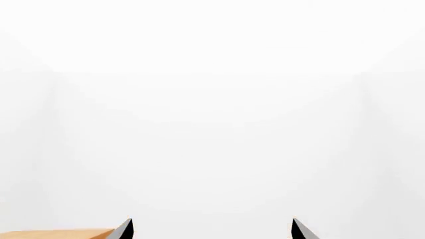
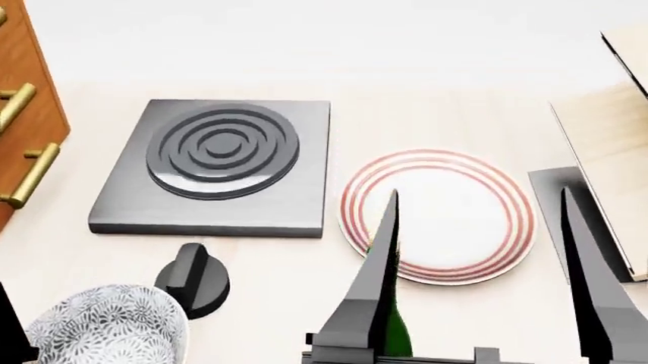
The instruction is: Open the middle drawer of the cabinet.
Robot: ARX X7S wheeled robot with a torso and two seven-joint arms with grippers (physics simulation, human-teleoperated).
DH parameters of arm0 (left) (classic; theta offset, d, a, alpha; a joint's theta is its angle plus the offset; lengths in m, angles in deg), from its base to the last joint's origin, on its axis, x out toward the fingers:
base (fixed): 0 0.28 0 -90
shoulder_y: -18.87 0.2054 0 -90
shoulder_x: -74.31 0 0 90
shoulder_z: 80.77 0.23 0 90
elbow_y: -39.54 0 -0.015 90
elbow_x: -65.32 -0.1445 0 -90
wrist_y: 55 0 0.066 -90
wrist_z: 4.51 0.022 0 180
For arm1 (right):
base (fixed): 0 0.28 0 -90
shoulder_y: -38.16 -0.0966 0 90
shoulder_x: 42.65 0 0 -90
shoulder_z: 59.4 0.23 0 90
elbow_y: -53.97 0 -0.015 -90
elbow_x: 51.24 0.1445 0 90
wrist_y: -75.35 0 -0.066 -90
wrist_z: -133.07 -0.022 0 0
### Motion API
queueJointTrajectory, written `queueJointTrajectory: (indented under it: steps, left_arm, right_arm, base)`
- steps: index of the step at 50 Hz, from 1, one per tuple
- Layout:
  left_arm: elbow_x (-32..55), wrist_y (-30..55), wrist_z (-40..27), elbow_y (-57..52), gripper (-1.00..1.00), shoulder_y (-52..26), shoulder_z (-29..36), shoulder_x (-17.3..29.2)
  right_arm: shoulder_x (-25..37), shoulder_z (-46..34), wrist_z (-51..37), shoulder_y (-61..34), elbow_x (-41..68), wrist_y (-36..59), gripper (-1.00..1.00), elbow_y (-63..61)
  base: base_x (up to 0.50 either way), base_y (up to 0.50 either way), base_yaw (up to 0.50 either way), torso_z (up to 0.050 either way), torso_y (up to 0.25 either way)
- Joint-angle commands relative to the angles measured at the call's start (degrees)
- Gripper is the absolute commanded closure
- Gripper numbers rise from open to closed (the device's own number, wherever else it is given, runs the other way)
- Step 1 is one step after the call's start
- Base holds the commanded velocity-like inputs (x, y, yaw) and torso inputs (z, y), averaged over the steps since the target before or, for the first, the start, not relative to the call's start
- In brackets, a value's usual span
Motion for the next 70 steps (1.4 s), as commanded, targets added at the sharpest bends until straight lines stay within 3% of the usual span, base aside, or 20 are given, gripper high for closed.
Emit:
queueJointTrajectory:
  steps: [1,35,39,46,51,59,70]
  left_arm:
    - [-1.3,-0.1,0.2,0.1,-1.0,-1.0,-0.2,-1.0]
    - [-1.3,0.4,-1.1,0.2,-1.0,-3.1,2.1,-0.6]
    - [-1.6,5.5,-0.6,-0.2,-1.0,-5.3,3.2,-0.2]
    - [-3.9,22.4,6.4,1.9,-1.0,-11.8,7.2,0.7]
    - [-10.4,27.5,11.0,5.5,-1.0,-13.9,11.3,-0.2]
    - [-20.6,30.3,17.4,15.7,-1.0,-14.8,19.6,-4.4]
    - [-18.0,22.9,24.7,31.6,-1.0,-16.4,19.3,-7.0]
  right_arm:
    - [-1.1,1.4,1.3,0.1,-1.0,-0.2,-1.0,0.0]
    - [-1.1,1.3,1.3,-0.1,-0.6,0.0,-1.0,0.0]
    - [-1.1,1.0,1.3,0.0,-0.6,-0.5,-1.0,0.0]
    - [-1.1,0.9,1.6,0.0,-1.4,-0.7,-1.0,0.0]
    - [-1.1,0.6,1.6,0.1,-1.7,-0.5,-1.0,0.0]
    - [-1.1,0.7,1.7,0.2,-1.7,-0.5,-1.0,0.0]
    - [-1.1,1.6,1.9,0.7,-1.4,-0.8,-1.0,0.0]
  base:
    - [0.5,0.0,0.0,0.0,0.0]
    - [0.5,0.0,0.0,0.0,0.001]
    - [0.35,0.0,0.0,0.0,0.0]
    - [0.0,0.0,0.0,0.0,0.0]
    - [0.0,0.0,0.0,0.0,0.0]
    - [0.0,0.0,0.0,0.0,0.0]
    - [0.0,0.0,0.0,0.0,0.0]
